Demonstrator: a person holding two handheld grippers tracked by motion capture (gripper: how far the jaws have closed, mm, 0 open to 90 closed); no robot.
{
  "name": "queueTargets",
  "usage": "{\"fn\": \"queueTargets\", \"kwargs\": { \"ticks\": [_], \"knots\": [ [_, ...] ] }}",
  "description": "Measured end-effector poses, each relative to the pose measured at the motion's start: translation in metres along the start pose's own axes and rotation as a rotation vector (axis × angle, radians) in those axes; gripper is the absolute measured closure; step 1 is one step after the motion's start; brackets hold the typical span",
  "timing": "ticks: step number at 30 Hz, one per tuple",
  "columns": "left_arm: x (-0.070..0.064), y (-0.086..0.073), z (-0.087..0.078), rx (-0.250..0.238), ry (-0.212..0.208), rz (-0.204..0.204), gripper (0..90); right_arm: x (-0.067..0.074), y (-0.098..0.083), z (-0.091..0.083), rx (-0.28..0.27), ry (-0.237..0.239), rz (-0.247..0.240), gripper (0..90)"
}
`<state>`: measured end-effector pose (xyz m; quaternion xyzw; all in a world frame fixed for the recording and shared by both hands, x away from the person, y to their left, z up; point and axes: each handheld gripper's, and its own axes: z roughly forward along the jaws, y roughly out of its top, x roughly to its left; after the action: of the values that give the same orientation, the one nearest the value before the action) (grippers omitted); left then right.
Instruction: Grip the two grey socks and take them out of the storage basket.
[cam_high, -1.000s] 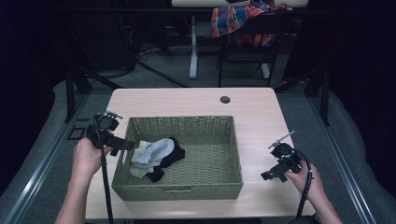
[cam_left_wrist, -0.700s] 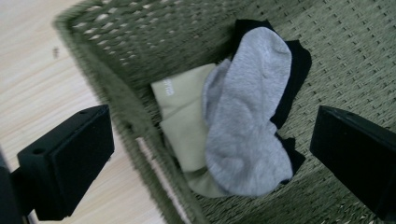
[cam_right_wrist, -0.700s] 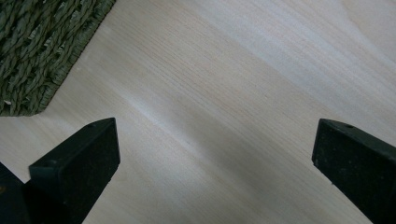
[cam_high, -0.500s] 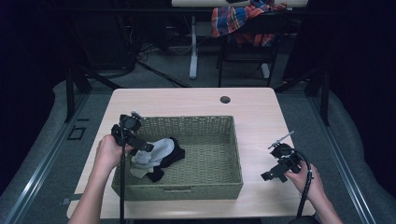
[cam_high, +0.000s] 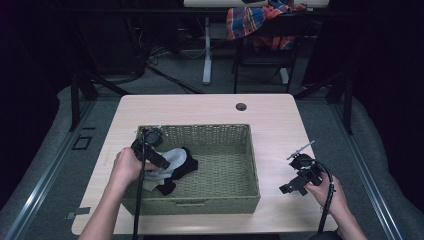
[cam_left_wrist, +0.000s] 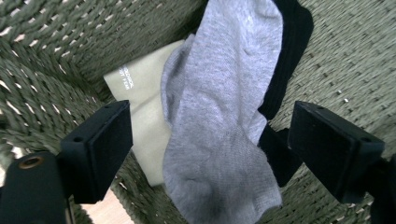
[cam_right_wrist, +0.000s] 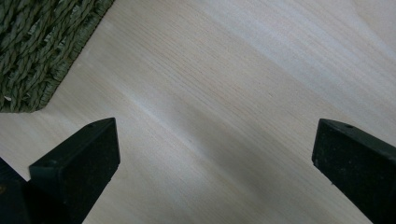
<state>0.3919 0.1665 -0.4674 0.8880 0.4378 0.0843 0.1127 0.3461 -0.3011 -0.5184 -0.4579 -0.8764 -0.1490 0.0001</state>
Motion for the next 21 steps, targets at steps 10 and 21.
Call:
{"fn": "queueTargets", "kwargs": {
  "ticks": [10,21],
  "knots": [
    [-0.011,0.001,0.016,0.082,0.042,0.074,53.0,0.000,0.000,0.000,0.010,0.012,-0.007,0.8],
    [-0.010,-0.001,0.014,0.061,0.048,0.074,75.6,0.001,0.000,0.000,0.015,0.008,-0.009,1.1]
  ]
}}
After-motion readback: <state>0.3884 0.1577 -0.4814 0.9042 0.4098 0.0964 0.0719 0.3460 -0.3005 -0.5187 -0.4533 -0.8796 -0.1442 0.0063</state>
